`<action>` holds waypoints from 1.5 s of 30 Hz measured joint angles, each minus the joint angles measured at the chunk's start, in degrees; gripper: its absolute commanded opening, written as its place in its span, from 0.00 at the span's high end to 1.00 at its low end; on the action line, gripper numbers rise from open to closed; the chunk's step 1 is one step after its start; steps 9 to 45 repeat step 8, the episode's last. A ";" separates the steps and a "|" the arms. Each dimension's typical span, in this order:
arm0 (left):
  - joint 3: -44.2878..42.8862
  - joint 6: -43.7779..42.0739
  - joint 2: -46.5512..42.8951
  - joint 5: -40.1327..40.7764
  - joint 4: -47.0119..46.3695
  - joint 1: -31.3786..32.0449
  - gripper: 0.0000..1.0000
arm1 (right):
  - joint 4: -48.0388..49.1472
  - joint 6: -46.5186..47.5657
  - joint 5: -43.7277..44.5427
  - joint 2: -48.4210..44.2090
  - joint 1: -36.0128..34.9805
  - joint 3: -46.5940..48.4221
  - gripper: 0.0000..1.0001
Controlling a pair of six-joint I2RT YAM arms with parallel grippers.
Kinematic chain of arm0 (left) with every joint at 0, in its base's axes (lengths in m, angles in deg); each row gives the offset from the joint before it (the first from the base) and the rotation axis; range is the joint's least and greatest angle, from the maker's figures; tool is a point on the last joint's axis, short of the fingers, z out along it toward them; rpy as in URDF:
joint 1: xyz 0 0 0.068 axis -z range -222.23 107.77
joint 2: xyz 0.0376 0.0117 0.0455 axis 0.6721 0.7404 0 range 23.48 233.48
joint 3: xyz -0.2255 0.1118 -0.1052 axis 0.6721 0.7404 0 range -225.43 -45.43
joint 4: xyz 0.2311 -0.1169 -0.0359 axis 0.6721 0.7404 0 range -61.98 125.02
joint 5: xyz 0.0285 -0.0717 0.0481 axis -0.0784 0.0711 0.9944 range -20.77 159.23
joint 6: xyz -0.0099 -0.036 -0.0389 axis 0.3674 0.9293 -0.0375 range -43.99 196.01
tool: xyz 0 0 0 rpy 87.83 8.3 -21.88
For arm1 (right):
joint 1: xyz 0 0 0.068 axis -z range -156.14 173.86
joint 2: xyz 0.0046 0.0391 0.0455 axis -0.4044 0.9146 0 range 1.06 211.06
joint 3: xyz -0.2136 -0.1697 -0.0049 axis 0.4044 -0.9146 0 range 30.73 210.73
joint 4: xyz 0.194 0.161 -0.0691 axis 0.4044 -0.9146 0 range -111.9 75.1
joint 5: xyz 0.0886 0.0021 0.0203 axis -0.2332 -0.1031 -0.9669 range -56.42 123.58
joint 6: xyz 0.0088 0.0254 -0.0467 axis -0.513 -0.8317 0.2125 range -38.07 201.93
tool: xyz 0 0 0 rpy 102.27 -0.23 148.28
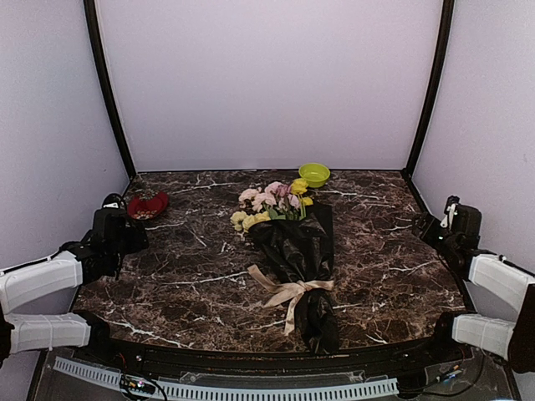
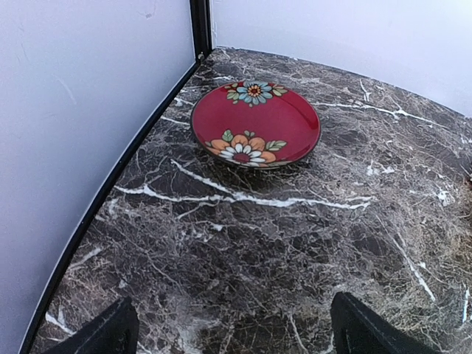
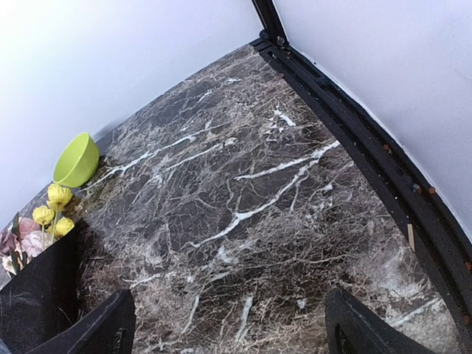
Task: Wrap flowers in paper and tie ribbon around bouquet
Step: Reset both arms
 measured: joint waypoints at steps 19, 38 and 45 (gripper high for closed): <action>0.02 -2.14 1.11 1.18 -4.04 -0.35 0.07 | 3.85 -0.59 -0.22 0.90 0.00 -2.45 0.11; 0.02 -2.14 1.11 1.18 -4.04 -0.35 0.07 | 3.85 -0.59 -0.22 0.90 0.00 -2.45 0.11; 0.02 -2.14 1.11 1.18 -4.04 -0.35 0.07 | 3.85 -0.59 -0.22 0.90 0.00 -2.45 0.11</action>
